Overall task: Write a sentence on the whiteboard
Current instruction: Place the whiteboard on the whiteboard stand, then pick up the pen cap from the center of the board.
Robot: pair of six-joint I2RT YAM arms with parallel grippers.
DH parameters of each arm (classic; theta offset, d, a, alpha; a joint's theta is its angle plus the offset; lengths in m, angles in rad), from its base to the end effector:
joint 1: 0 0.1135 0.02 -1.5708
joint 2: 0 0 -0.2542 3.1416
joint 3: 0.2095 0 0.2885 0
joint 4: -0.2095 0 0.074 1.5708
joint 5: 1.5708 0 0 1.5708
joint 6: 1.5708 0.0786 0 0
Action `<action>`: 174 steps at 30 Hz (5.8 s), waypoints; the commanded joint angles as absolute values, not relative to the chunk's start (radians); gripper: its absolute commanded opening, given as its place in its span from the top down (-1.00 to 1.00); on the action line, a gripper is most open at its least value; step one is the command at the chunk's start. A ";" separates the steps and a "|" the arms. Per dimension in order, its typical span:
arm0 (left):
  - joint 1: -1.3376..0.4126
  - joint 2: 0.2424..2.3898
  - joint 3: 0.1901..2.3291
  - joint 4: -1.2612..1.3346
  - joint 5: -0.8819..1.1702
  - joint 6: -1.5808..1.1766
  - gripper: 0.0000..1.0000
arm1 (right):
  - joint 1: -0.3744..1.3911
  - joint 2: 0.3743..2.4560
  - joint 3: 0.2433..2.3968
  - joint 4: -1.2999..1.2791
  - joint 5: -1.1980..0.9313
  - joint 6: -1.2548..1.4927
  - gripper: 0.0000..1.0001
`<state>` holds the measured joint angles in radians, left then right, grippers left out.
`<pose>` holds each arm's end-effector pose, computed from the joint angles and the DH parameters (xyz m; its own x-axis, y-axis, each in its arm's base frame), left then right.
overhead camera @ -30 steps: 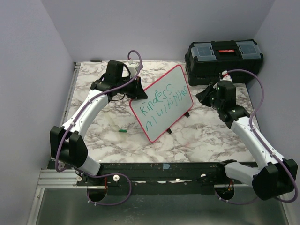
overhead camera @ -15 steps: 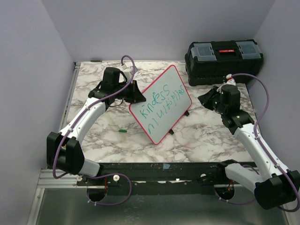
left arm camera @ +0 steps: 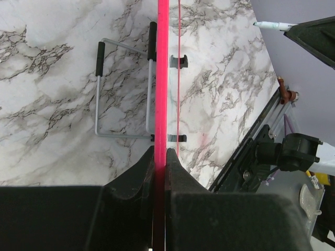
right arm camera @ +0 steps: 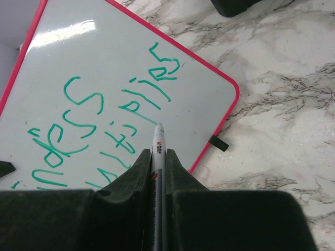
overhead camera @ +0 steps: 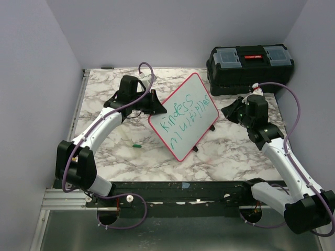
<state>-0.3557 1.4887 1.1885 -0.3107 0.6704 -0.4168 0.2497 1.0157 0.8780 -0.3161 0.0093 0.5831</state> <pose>0.3556 -0.1842 0.2629 -0.7953 -0.0429 -0.6047 0.4681 0.5904 -0.6575 0.3015 0.0761 0.2833 -0.4862 0.4442 -0.7525 0.0344 0.8702 0.4915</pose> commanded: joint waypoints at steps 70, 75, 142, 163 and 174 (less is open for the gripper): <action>-0.231 1.012 0.901 -0.590 -0.286 -0.701 -0.97 | 0.255 1.019 0.831 -0.284 -0.032 0.587 0.99; -0.203 1.011 0.853 -0.696 -0.285 -0.925 -0.72 | 0.255 1.010 0.823 -0.281 -0.035 0.591 0.99; -0.316 1.575 0.853 -0.755 -0.118 -1.619 0.44 | 0.255 0.936 0.736 -0.261 -0.089 0.588 0.99; -0.318 1.424 0.691 -0.569 -0.043 -1.556 1.00 | 0.255 0.906 0.742 -0.275 -0.111 0.584 0.99; -0.321 1.363 0.703 -0.597 -0.025 -1.407 1.00 | 0.255 0.870 0.762 -0.286 -0.157 0.557 0.99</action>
<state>-0.3164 1.3941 0.6933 -0.5598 -0.0441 -1.4940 0.2497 0.8894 0.7395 -0.2672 -0.1165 0.5758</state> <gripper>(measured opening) 0.079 0.136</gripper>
